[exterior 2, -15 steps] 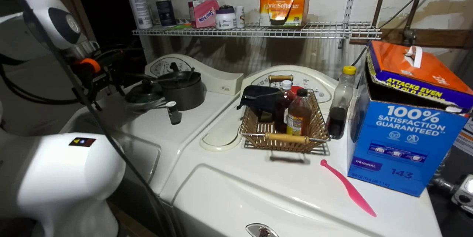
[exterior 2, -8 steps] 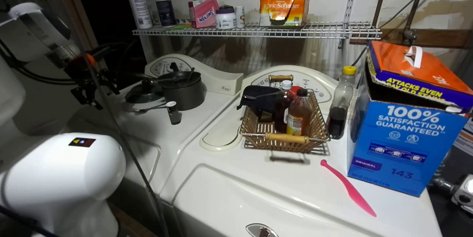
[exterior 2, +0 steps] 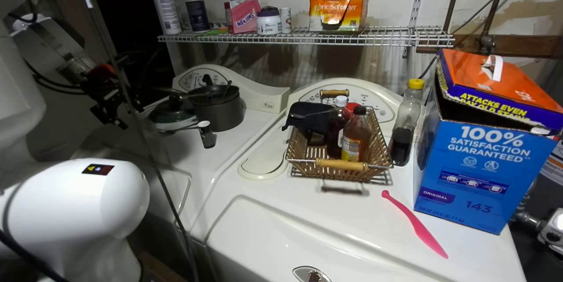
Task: Put the forks in the pot
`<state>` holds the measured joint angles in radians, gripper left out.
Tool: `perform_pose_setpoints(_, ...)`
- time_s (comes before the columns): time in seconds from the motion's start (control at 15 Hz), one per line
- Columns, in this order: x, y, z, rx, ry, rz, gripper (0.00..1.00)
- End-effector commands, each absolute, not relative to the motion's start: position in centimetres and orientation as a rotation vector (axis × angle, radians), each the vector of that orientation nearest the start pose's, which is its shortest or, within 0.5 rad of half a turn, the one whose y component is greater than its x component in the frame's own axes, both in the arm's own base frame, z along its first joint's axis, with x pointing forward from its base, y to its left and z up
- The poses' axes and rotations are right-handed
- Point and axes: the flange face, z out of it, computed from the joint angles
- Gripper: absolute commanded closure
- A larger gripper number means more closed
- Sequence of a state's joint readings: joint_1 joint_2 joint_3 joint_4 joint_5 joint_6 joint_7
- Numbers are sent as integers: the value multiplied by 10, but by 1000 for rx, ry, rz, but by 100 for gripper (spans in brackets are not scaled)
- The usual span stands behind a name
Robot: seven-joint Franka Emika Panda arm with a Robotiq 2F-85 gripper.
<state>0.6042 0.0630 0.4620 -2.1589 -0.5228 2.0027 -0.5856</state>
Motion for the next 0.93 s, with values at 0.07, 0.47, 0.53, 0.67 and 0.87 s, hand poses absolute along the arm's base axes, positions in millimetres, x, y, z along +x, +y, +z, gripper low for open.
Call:
perform_pose_setpoints(0.07, 277, 459, 355, 1440, 2258, -101, 0)
perform_pose_setpoints(0.47, 269, 476, 333, 1114, 2310, -150, 0)
perform_pose_setpoints(0.53, 270, 478, 329, 1055, 2309, -152, 0)
perform_pose_setpoints(0.67, 274, 483, 320, 932, 2306, -159, 0)
perform_pose_setpoints(0.87, 281, 484, 304, 810, 2309, -192, 0)
